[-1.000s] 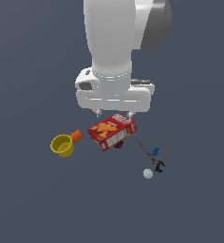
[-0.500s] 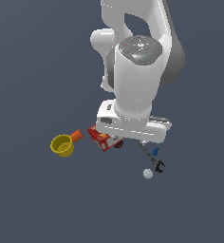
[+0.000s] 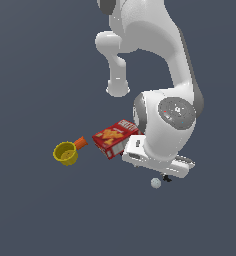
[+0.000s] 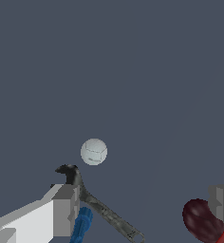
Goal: Pick up a designated object from a clutter of objects.
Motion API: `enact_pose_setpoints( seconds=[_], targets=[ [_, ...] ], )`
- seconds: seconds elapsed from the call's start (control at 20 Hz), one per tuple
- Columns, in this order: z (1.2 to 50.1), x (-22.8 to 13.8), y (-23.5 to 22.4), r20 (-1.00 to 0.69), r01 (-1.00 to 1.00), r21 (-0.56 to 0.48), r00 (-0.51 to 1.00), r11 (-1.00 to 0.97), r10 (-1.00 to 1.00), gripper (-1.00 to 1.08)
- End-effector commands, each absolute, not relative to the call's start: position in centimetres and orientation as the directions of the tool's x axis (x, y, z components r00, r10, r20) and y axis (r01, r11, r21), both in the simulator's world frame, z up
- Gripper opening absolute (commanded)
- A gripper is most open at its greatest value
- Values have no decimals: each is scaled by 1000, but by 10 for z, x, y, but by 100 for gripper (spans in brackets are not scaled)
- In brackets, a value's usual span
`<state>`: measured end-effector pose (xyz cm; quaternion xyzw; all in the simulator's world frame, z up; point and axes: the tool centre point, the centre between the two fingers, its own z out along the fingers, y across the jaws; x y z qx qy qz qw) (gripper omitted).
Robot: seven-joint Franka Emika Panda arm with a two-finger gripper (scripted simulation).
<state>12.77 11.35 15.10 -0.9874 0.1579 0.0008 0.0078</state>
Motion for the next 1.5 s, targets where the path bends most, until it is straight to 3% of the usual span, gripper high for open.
enact_pose_setpoints(
  seconds=[0.0, 0.55, 1.0, 1.45],
  targets=[
    [130, 133, 127, -3, -332, -11, 943, -943, -332, 100],
    [75, 140, 160, 0, -378, -1, 926, -926, -378, 100],
    [65, 140, 163, -1, -379, 0, 925, -925, -379, 100],
    [24, 139, 163, 0, -381, 0, 924, -924, -381, 100]
  ],
)
